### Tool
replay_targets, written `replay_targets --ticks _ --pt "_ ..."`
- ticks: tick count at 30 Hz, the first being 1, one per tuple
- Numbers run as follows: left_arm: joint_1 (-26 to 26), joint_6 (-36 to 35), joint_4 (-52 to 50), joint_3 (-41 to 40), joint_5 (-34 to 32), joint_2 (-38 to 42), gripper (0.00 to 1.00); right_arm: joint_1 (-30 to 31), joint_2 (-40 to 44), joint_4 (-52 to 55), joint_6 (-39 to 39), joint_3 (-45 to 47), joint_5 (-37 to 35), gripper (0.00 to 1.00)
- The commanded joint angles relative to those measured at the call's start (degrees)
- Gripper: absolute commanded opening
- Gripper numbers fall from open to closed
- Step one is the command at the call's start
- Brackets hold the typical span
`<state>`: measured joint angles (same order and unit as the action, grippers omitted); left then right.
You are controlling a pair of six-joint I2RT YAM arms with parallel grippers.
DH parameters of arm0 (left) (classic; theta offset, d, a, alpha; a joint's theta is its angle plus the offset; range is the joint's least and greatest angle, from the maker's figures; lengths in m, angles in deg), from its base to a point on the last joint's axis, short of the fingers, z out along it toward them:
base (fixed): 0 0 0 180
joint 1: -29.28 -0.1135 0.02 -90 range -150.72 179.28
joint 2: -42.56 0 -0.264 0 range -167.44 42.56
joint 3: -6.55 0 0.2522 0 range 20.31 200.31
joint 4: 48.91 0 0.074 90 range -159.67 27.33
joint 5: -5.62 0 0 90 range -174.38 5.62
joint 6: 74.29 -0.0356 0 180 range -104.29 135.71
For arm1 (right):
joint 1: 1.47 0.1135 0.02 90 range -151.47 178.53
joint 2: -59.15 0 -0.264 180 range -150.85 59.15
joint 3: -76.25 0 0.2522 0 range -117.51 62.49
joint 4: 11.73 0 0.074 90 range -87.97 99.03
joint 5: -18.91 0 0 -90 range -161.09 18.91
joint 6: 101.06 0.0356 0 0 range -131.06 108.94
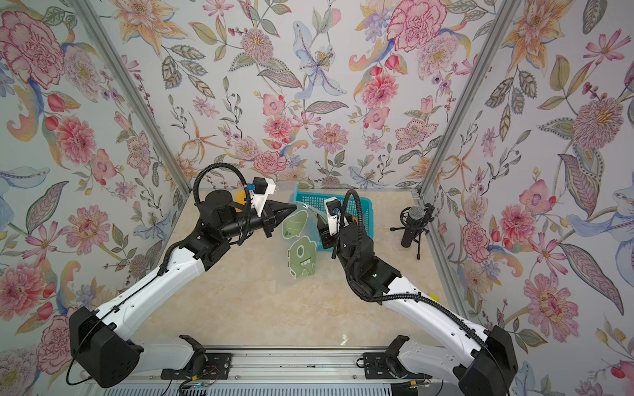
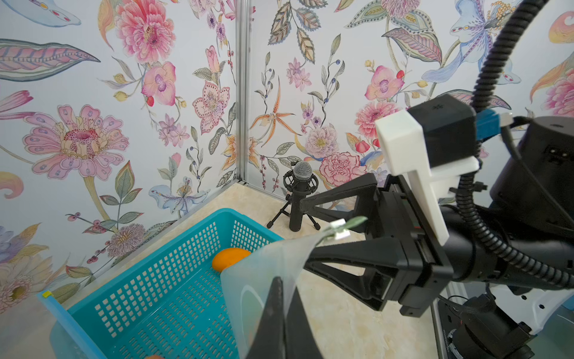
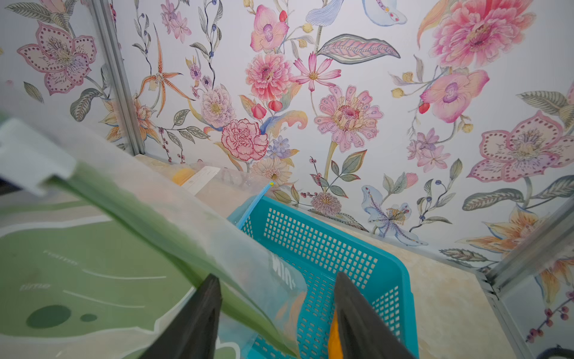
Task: Place the mango in a zip-top bag and seal the zipper
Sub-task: Open the zipper of the food storage bag.
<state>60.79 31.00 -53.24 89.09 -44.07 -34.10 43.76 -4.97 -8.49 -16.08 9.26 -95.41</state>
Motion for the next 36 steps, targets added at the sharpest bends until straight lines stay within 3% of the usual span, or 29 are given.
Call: replay_targets --ticks 1,10,17,22,24,31,34,36 --pt "0.36 -1.46 -0.72 2.35 2.58 -1.05 0.0 -0.6 0.92 0.32 -2.13 -1.81 4.36 0.57" --pt "0.39 -1.58 -0.99 2.84 3.27 -1.38 0.0 -1.7 0.62 1.65 -3.43 -2.64 6.1 0.57" --pt "0.26 -1.75 -1.32 2.76 3.62 -1.05 0.0 -2.52 0.35 1.64 -3.31 -2.72 6.05 0.41" --pt "-0.11 -2.02 -1.8 2.54 3.31 -1.03 0.0 -3.2 0.99 3.06 -3.92 -3.45 10.82 0.18" --pt "-0.37 -2.02 -1.82 2.47 3.45 -0.9 0.0 -3.43 1.57 4.09 -4.04 -3.6 12.65 0.13" --pt "-1.07 -2.06 -2.03 2.62 3.9 -0.71 0.0 -5.04 2.77 8.24 -3.01 -4.51 18.76 0.0" --pt "-1.68 -1.31 -2.47 2.81 3.4 -0.56 0.0 -5.82 2.36 11.07 -1.92 -5.75 21.2 0.0" --pt "-2.08 -1.04 -3.3 2.84 2.14 -0.38 0.09 -6.24 2.0 13.33 -0.09 -6.78 22.77 0.0"
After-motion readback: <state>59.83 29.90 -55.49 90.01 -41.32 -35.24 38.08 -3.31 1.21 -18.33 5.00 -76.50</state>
